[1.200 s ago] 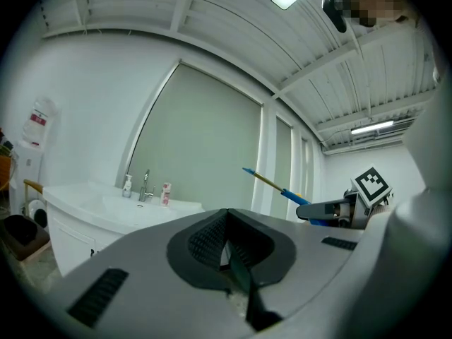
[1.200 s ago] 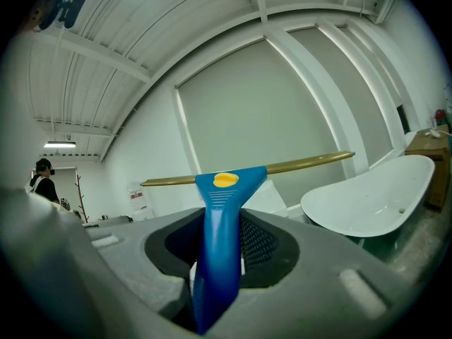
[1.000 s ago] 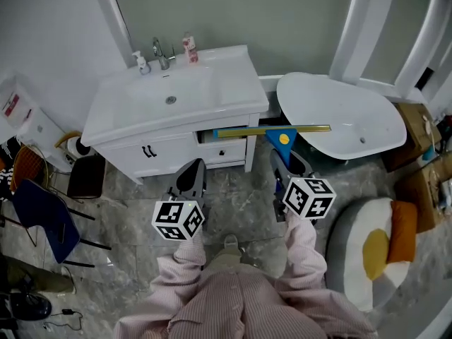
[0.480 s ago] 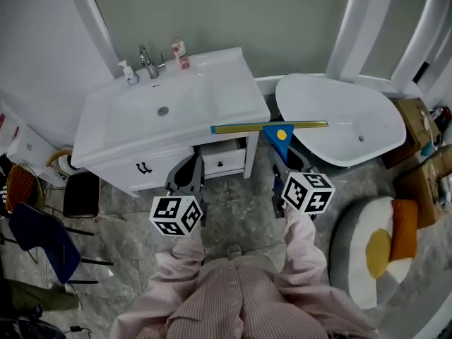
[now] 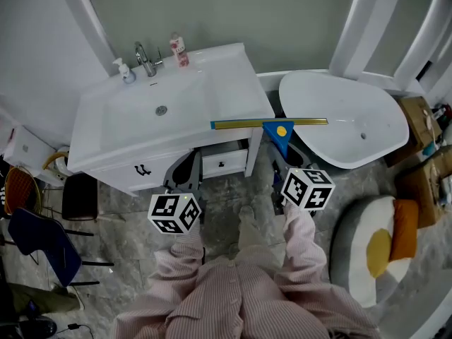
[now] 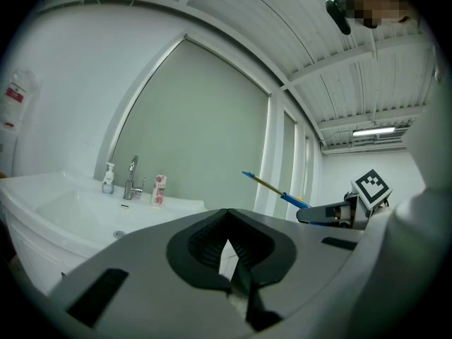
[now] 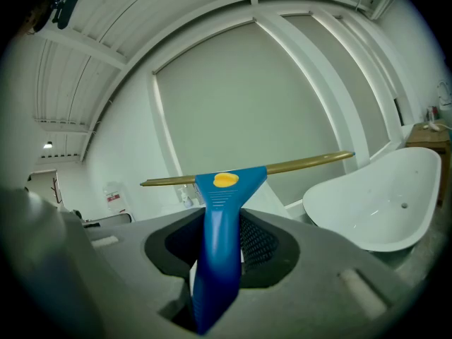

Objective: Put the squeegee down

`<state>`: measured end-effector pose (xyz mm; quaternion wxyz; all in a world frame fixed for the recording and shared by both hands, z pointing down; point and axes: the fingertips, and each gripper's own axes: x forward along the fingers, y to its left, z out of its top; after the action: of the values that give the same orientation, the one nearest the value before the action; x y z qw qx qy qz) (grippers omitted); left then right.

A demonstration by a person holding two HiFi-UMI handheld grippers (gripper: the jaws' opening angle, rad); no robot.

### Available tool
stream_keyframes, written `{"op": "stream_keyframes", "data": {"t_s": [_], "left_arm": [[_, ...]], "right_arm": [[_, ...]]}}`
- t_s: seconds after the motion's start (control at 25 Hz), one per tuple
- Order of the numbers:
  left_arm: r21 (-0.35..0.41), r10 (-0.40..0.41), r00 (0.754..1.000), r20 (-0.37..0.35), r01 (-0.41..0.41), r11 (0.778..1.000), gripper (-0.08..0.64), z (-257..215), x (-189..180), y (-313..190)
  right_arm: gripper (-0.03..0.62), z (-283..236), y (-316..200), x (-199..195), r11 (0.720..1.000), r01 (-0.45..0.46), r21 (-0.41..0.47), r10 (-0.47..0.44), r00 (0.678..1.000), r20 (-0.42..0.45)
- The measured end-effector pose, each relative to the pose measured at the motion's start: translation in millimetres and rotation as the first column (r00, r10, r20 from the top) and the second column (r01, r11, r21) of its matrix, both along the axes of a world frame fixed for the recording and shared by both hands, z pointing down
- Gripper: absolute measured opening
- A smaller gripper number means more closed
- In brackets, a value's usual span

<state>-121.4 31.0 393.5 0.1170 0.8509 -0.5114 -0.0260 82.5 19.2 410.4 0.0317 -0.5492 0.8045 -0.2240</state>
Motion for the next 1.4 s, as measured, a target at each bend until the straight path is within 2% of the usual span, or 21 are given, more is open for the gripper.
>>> {"op": "stream_keyframes", "data": {"t_s": [0.24,0.56,0.8,1.4], "left_arm": [[-0.008,-0.02,1.0,-0.006,0.02,1.0,0.002,5.8,-2.8,-36.5],[-0.026,-0.048,0.999,-0.009,0.048,0.999,0.002,10.7,-6.2,-109.6],[-0.067,-0.075,0.997,-0.013,0.074,0.995,0.002,19.7,-6.7,-166.0],[-0.137,-0.132,0.99,-0.05,0.124,0.983,0.002,40.4,0.0,-292.8]], "right_arm": [[0.124,4.4,-39.8,-0.8,1.0,0.015,-0.004,-0.015,1.0,0.001],[0.124,13.4,-122.6,-8.5,0.998,0.054,-0.037,-0.054,0.999,0.008],[0.124,23.8,-188.7,-10.4,0.994,0.079,-0.077,-0.079,0.997,0.008],[0.124,54.1,-328.0,-17.1,0.97,0.176,-0.165,-0.179,0.984,-0.007]]}}
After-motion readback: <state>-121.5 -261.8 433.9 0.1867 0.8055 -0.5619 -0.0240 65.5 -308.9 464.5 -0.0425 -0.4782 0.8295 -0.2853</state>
